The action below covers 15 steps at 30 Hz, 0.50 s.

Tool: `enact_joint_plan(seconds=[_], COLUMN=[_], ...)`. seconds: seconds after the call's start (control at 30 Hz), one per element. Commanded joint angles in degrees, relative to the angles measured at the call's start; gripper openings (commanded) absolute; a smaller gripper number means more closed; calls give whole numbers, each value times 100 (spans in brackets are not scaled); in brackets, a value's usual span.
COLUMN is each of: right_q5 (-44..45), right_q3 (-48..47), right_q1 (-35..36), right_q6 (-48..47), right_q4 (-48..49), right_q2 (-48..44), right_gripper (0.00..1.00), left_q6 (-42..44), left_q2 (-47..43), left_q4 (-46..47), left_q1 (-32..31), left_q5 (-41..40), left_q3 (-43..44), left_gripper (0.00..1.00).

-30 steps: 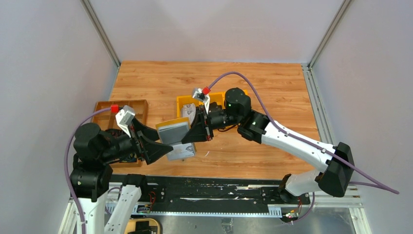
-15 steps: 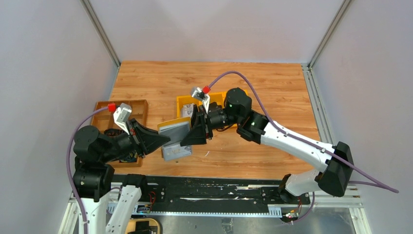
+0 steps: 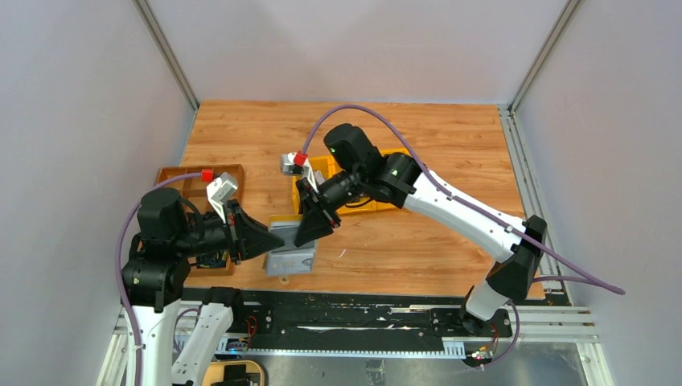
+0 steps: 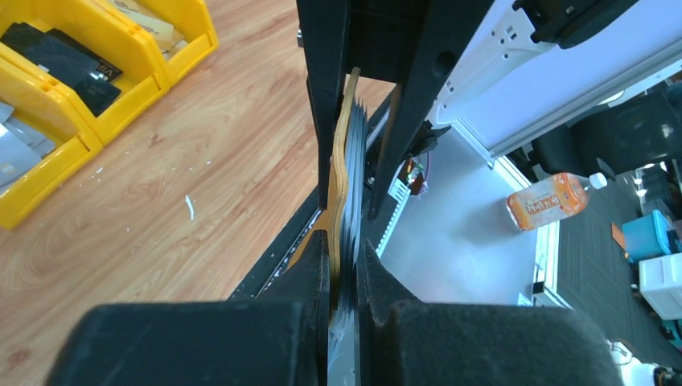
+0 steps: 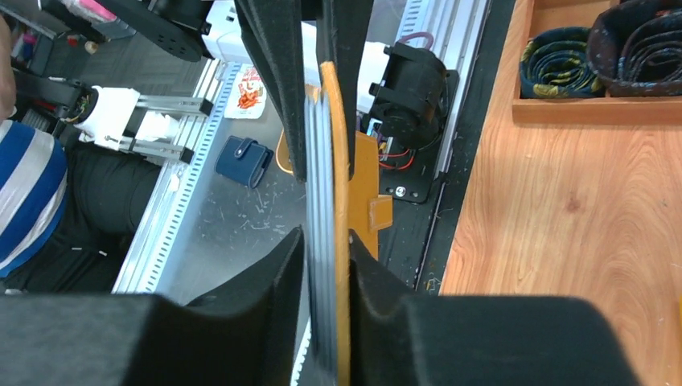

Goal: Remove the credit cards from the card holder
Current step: Remove the credit card from the card holder.

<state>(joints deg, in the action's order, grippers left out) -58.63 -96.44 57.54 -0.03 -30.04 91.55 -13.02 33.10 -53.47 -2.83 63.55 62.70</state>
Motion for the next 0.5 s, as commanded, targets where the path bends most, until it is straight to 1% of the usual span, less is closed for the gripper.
enact_joint_plan(seconds=[0.0, 0.03, 0.07, 0.1, 0.13, 0.17, 0.2, 0.23, 0.3, 0.4, 0.43, 0.47], right_q5=[-290, -325, -344, -328, -213, -98, -4, -6, -217, -569, -663, -664], right_q3=[-576, -669, -738, -780, -807, -815, -779, -665, -215, 747, 1158, 1439], right_q1=[264, 293, 304, 310, 306, 291, 274, 230, 134, -50, -156, -208], right_q6=[-464, -470, -479, -469, -437, -418, -352, -252, 199, 1279, 1827, 2076], right_q4=[-751, -793, -812, -806, -784, -742, -604, -377, 453, 2380, 3335, 3726], right_q2=[253, 315, 353, 377, 376, 342, 273, 176, -231, -856, -1047, -1199], right_gripper=[20, 16, 12, 5, 0, 0, 0, 0, 0, 0, 0, 0], left_q6=[245, 254, 270, 284, 297, 295, 285, 266, -12, -684, -933, -1199], left_q2=[-14, -14, -8, -6, -6, -10, -32, -63, -191, -496, -617, -749], left_q4=[-120, -120, -121, -120, -127, -135, -147, -136, 86, 778, 1160, 1343], left_q1=[-8, -7, -7, -7, -7, -7, -7, -7, -7, -7, -9, -12], left_q5=[97, 66, 35, 15, 5, -54, -182, -314, -462, -439, -425, -380], left_q3=[120, 117, 128, 147, 165, 179, 204, 221, 109, -218, -334, -454], left_gripper=[2, 3, 8, 23, 50, 81, 97, 99, 100, 100, 100, 100])
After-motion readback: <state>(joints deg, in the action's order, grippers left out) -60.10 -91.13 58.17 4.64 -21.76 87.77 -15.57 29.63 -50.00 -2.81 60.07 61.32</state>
